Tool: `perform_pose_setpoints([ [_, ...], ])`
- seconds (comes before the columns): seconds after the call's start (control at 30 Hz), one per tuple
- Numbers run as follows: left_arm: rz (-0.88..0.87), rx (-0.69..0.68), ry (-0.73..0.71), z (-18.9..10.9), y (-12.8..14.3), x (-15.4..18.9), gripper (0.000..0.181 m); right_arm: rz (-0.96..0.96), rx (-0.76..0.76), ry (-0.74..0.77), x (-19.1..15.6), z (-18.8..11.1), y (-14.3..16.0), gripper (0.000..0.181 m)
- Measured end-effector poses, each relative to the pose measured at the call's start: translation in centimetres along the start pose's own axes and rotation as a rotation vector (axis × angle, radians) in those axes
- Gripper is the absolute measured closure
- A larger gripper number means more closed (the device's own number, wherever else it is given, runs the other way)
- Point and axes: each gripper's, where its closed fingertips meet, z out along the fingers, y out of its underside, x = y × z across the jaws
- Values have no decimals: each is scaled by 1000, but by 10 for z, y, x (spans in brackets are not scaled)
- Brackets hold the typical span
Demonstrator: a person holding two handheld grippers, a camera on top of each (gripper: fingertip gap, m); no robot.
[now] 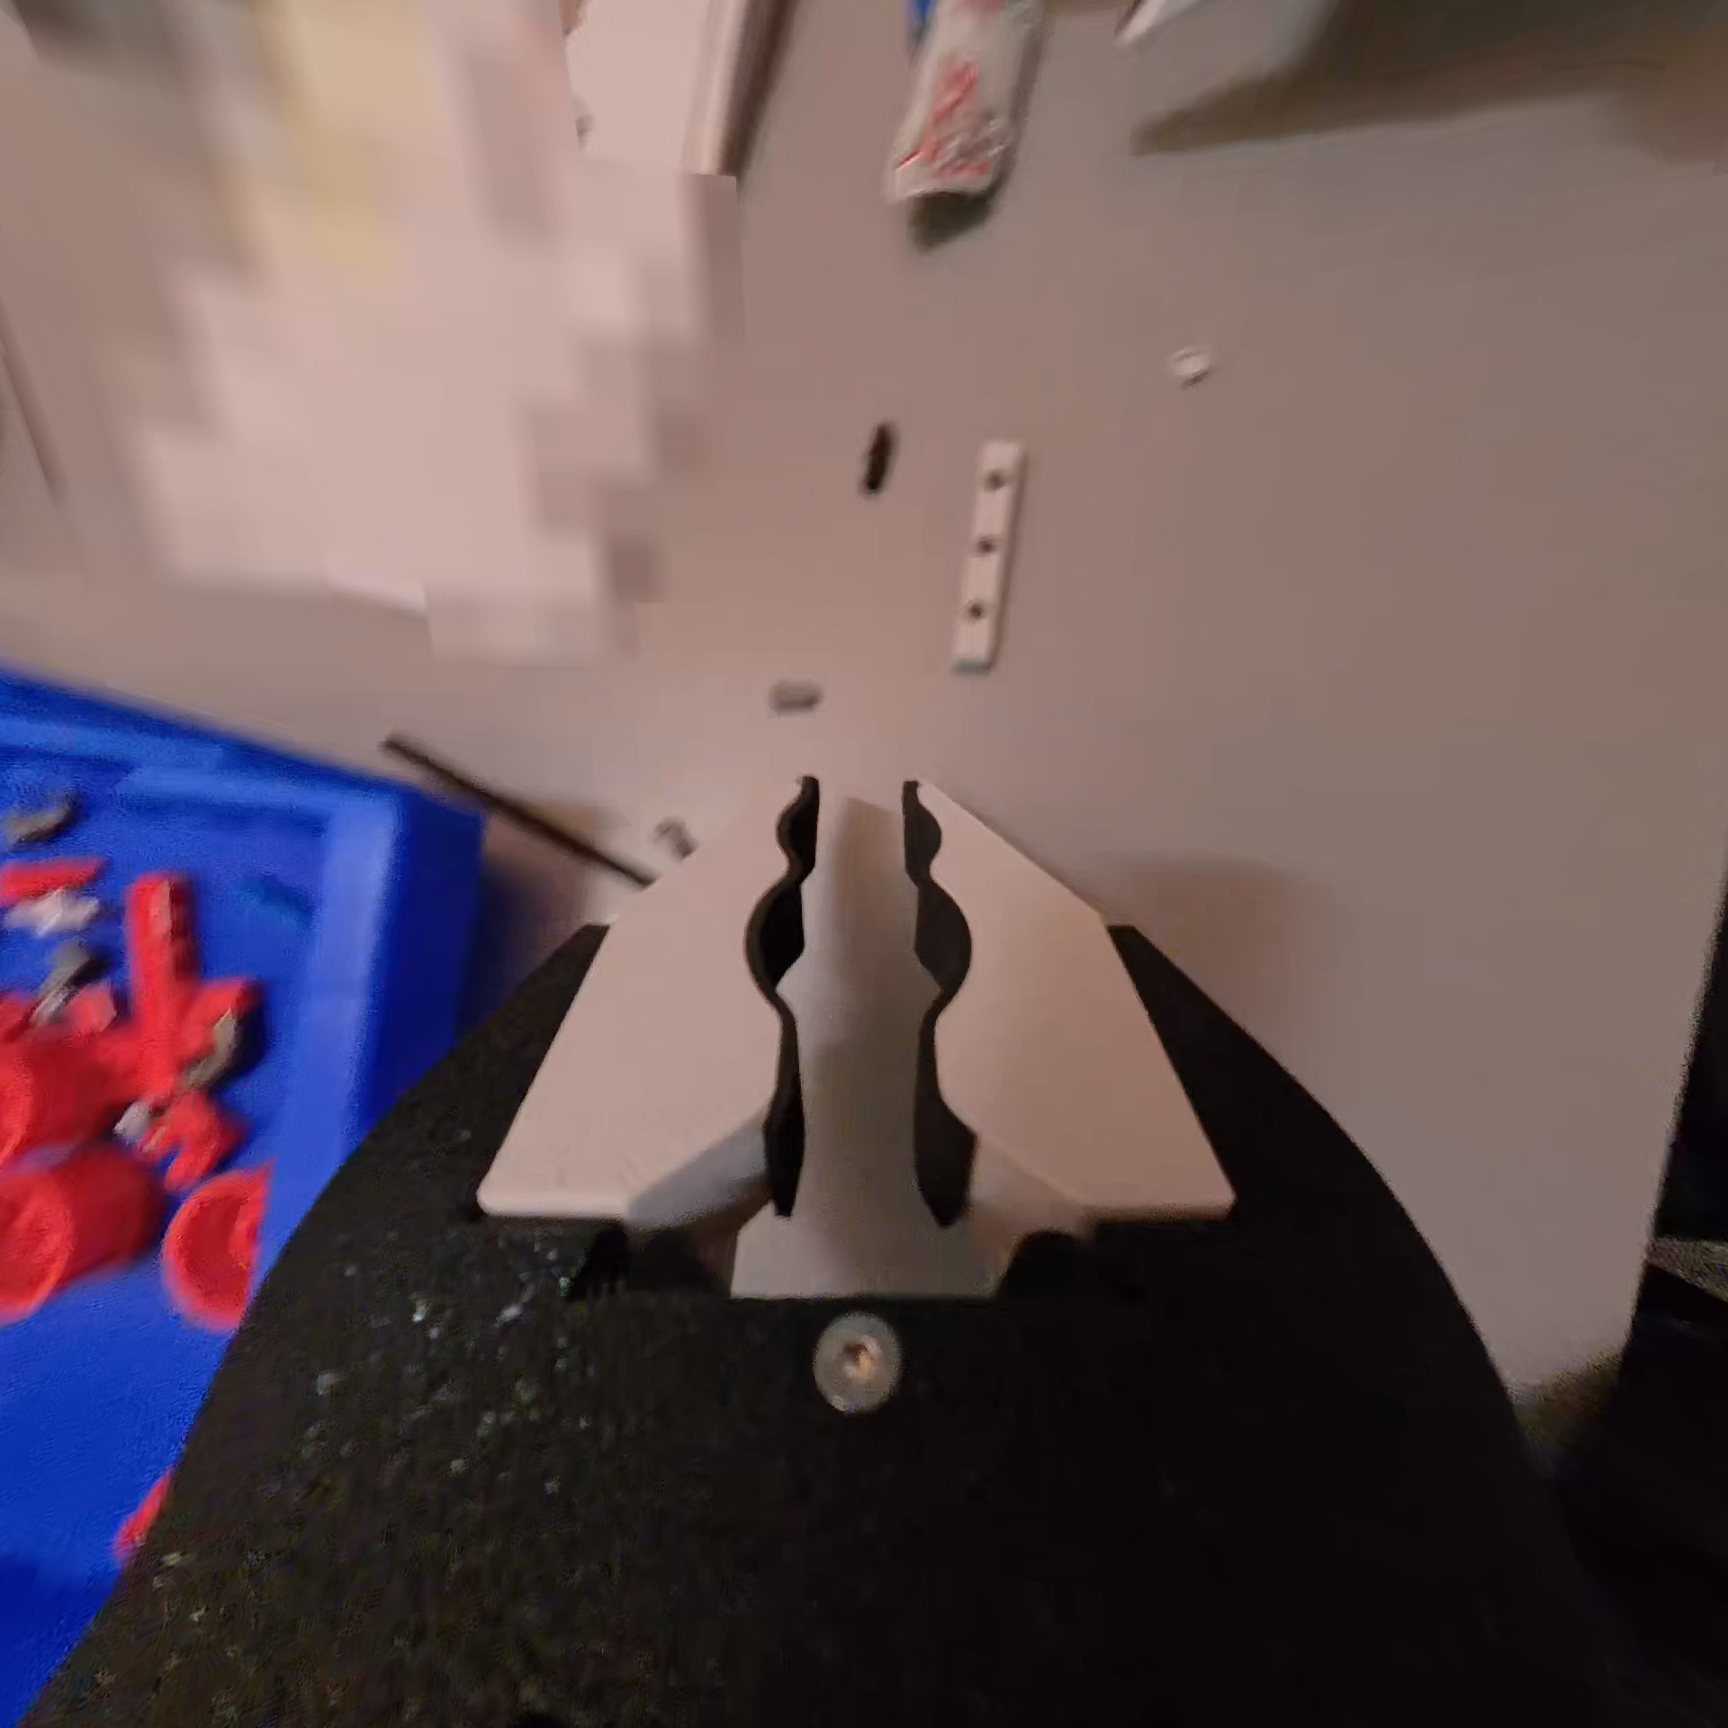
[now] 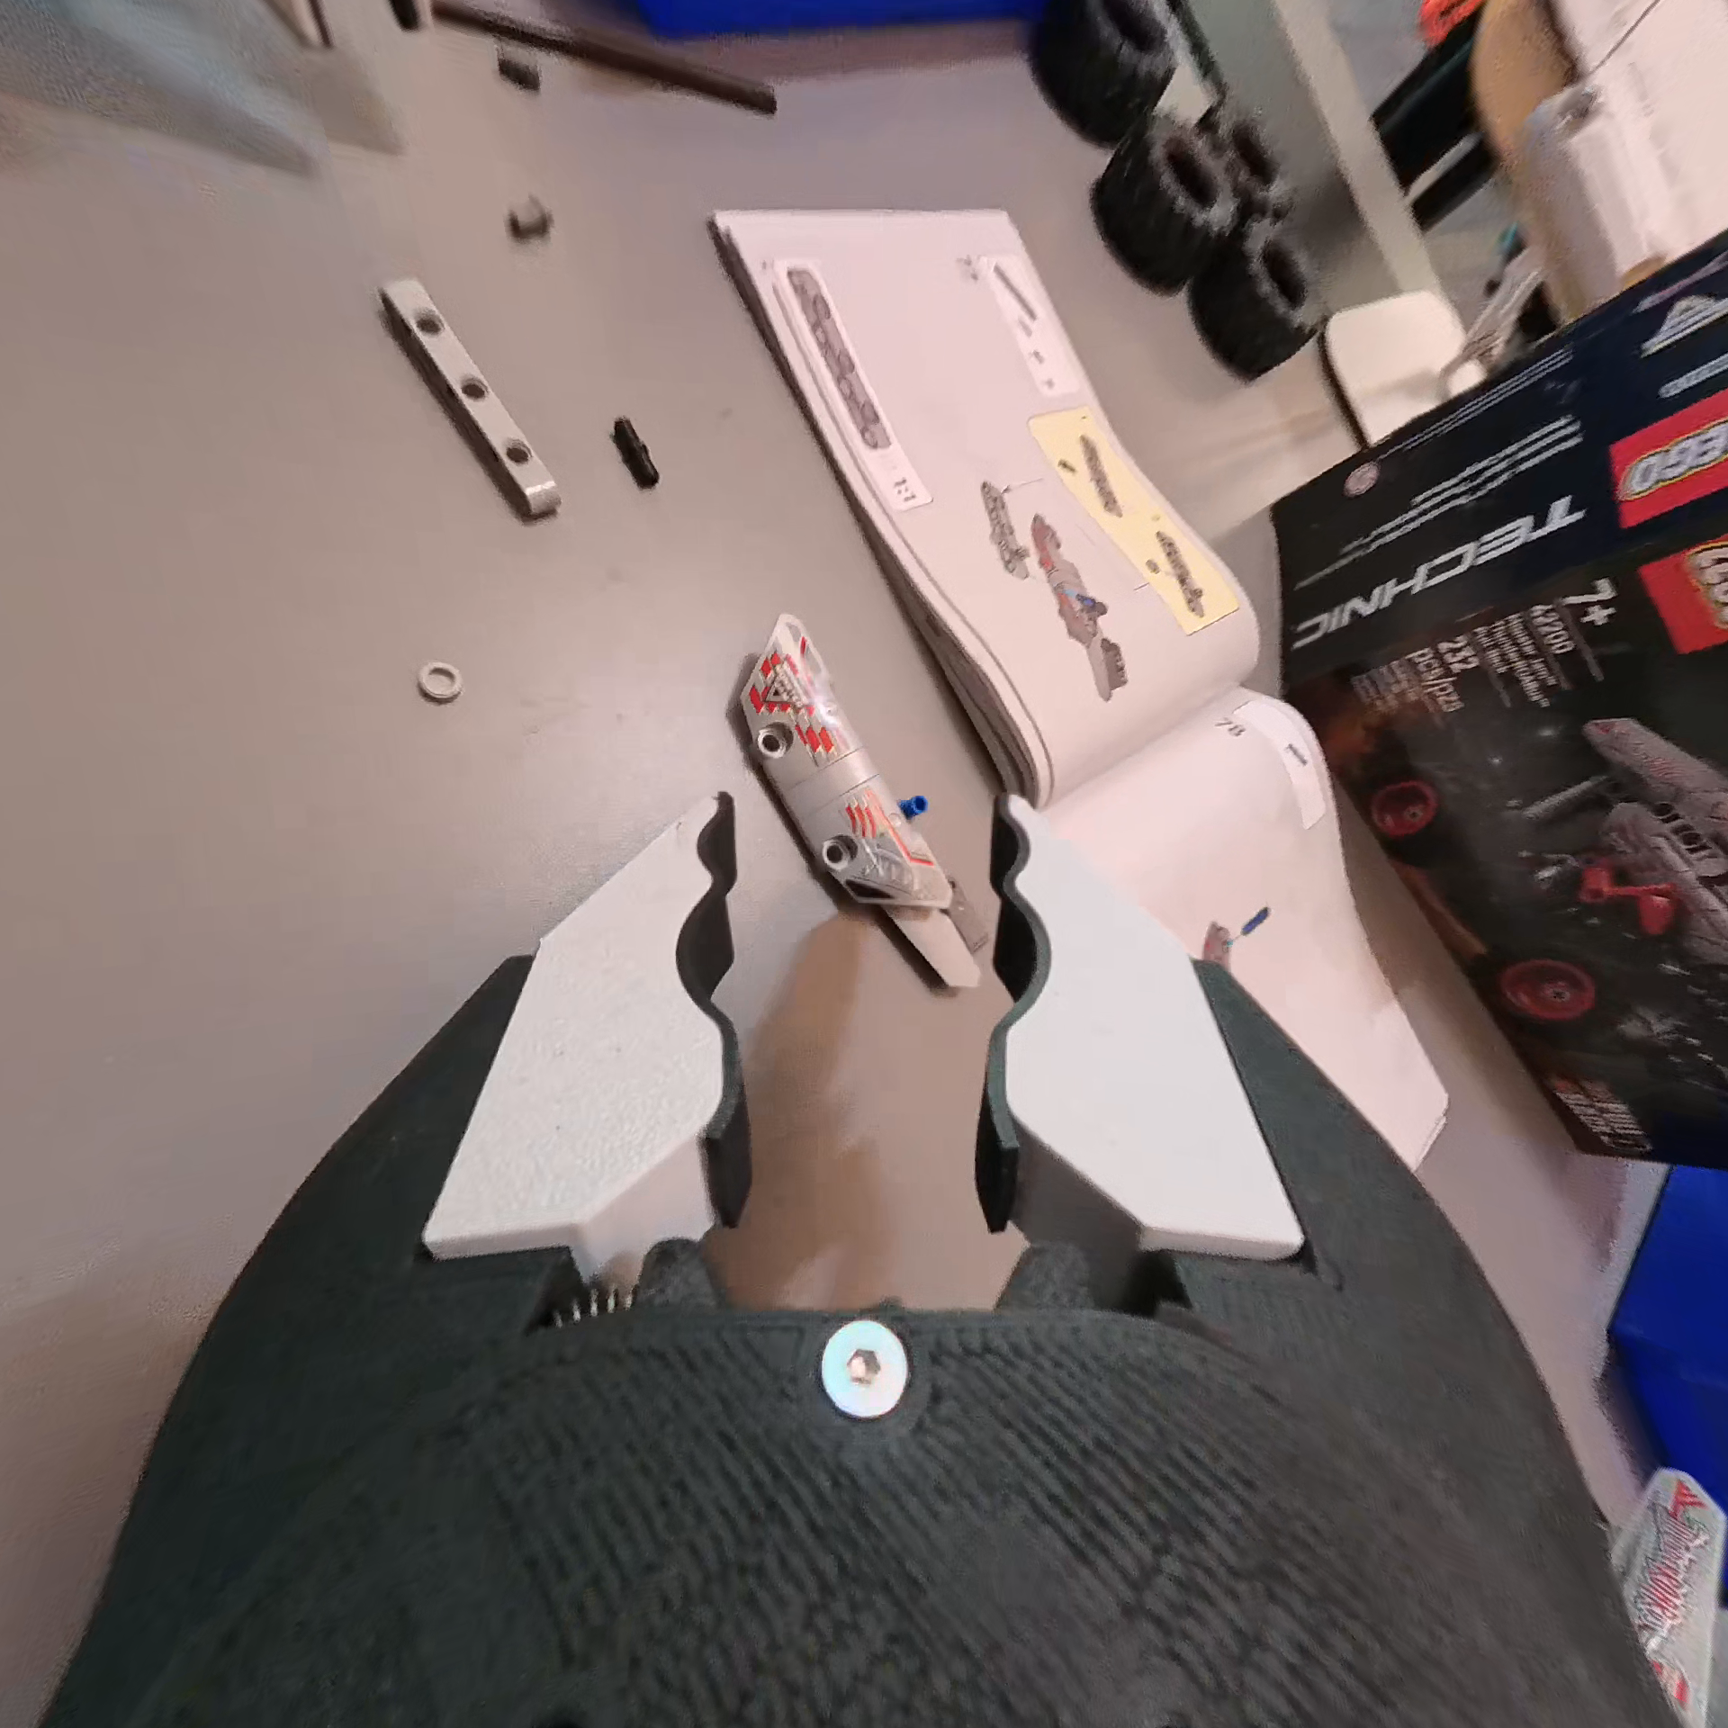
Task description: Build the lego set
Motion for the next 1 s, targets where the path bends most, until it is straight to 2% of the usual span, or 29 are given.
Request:
perform_pose_setpoints([
  [0.1, -20, 1, -83, -3, 0, -15, 168, -7, 56, 37, 6, -10, -3, 131],
  [0.23, 28, 104, -82, 21, -41, -7, 166, -8, 63, -15, -5, -10, 4, 131],
  [0.33, 44, 124, -95, 37, -58, -3, 169, -14, 87, -53, -15, -12, 5, 132],
  [0.47, 25, 85, -88, 49, -53, -2, 169, -18, 103, -69, -20, -11, 5, 133],
  [0.7, -24, 101, -54, 61, -57, 1, 170, -24, 159, -93, -25, -8, -7, 135],
  [0.8, -21, 68, -58, 65, -53, 1, 177, -9, 199, -99, -27, -8, -13, 136],
  [1.0, -32, 70, -54, 66, -53, 1, 180, 6, 269, -117, -33, -5, -22, 149],
])
